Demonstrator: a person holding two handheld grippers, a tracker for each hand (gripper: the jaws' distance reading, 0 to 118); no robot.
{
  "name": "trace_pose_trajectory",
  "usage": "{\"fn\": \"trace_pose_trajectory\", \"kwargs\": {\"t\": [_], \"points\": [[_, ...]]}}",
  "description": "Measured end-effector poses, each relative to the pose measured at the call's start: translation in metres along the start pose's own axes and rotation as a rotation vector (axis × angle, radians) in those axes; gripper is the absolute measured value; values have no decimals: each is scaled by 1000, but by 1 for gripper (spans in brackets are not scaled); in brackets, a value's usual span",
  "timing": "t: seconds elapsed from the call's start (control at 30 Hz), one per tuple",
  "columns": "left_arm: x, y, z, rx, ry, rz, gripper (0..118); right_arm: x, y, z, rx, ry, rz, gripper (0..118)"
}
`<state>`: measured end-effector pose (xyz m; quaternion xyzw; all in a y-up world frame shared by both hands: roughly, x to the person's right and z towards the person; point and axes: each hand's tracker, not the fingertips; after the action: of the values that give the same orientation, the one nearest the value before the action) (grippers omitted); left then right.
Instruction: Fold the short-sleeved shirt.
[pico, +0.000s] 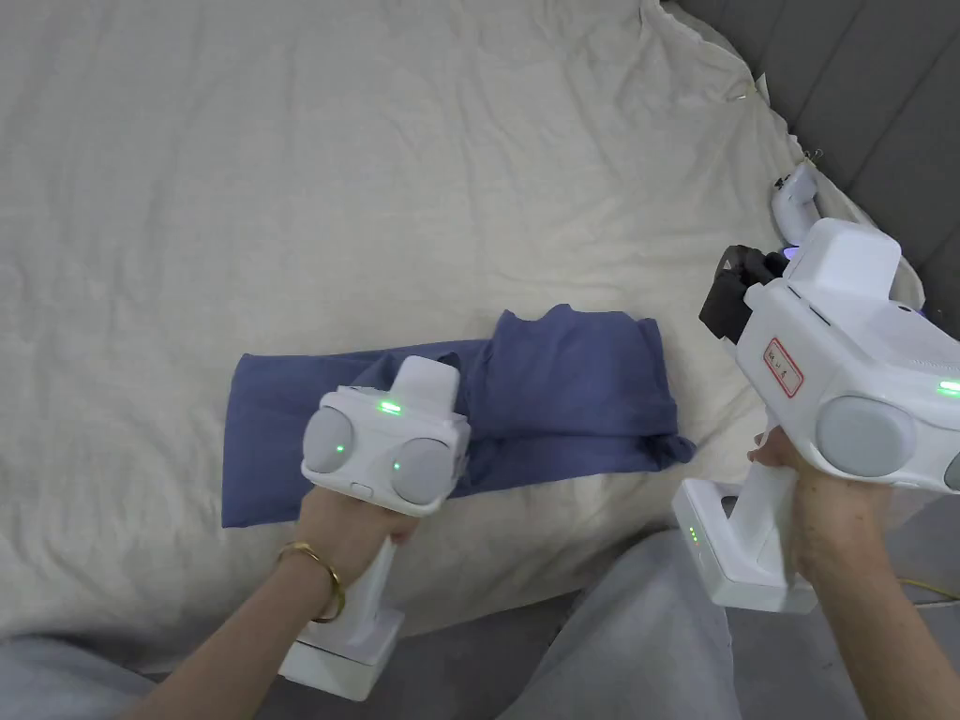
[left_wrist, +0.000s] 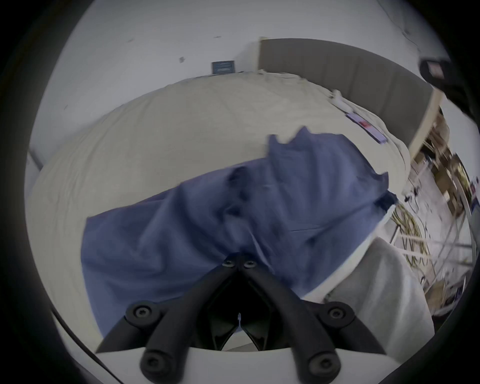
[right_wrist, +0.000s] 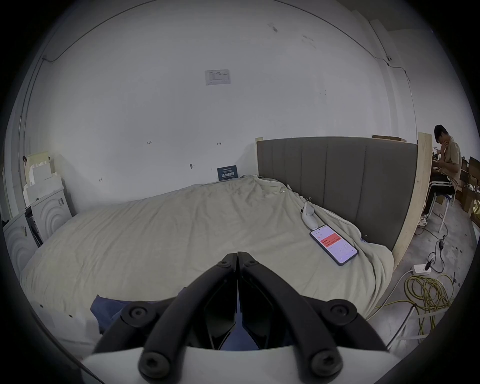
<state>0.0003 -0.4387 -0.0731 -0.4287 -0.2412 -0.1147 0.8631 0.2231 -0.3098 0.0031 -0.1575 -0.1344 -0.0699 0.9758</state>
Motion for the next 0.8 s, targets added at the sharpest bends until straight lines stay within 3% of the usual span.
{"fn": "trace_pose_trajectory", "kwargs": {"t": [0.1, 0.27, 0.43, 0.5, 0.57, 0.6, 0.63, 0.7, 0.73, 0.8], "points": [[16, 5, -3, -12, -44, 29, 0, 3, 0, 1, -3, -10, 5, 0], [13, 24, 11, -8, -241, 111, 0, 7, 4, 3, -2, -16, 9, 0], [-58, 55, 49, 140, -374, 338, 0, 6, 10, 5, 10, -14, 16, 0], [-97, 63, 62, 184, -410, 361, 1, 6, 11, 4, 11, -12, 16, 0], [-133, 63, 69, 178, -370, 383, 27, 5, 11, 4, 9, -10, 15, 0], [-148, 61, 74, 162, -362, 399, 47, 4, 11, 3, 8, -9, 14, 0], [-165, 56, 74, 141, -354, 422, 77, 3, 10, 2, 7, -9, 13, 0], [-193, 44, 75, 102, -353, 461, 108, 0, 9, 0, 1, -7, 13, 0], [-202, 36, 76, 105, -373, 496, 117, -1, 9, -1, -1, -6, 12, 0], [-226, 19, 77, 109, -436, 576, 118, -4, 8, -2, -6, -4, 12, 0]]}}
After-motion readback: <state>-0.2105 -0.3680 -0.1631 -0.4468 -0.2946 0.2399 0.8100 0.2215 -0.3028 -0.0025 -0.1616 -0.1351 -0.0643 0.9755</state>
